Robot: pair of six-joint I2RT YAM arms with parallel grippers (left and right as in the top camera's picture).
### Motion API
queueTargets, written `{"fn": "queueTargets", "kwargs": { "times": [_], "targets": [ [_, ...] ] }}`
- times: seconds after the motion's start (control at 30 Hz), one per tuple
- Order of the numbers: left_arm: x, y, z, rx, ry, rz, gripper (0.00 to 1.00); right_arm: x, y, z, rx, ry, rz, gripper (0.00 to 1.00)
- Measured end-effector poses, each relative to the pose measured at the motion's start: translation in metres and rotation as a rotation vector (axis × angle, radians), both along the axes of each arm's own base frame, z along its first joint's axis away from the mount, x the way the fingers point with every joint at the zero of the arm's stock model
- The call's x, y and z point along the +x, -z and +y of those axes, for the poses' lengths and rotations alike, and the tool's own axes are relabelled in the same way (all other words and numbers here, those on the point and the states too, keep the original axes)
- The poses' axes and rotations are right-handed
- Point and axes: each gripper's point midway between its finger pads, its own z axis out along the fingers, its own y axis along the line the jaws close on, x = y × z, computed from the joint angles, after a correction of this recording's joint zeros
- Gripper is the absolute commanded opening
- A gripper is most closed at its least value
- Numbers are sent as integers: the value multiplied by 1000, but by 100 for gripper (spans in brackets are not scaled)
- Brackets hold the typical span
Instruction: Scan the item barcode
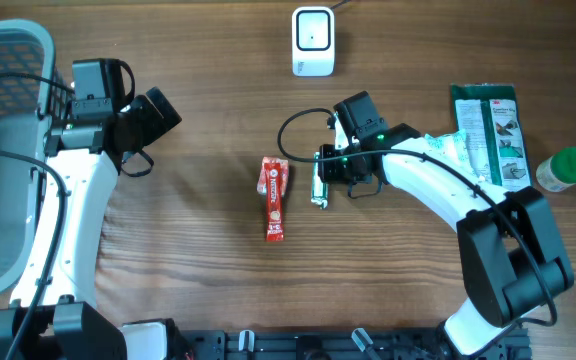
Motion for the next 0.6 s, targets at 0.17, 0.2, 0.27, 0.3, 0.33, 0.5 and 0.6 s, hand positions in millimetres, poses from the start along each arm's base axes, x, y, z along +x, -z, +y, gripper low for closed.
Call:
{"fn": "queueTargets", "kwargs": {
  "times": [0.17, 0.2, 0.27, 0.3, 0.33, 0.5, 0.6],
  "targets": [
    [0, 0, 0, 0, 0, 0, 100, 0, 0, 0, -1, 5, 0, 20],
    [0, 0, 0, 0, 0, 0, 100, 0, 1, -2, -9, 7, 1, 20],
    [0, 0, 0, 0, 0, 0, 100, 0, 3, -6, -32, 15, 2, 21],
    [0, 0, 0, 0, 0, 0, 100, -1, 4, -9, -47, 20, 3, 21],
    [0, 0, 0, 0, 0, 0, 100, 0, 5, -11, -59, 26, 0, 21],
    [0, 0, 0, 0, 0, 0, 100, -1, 9, -17, -92, 37, -5, 22],
    [0, 0, 0, 0, 0, 0, 100, -4, 16, -25, -130, 47, -2, 22]
  ]
}}
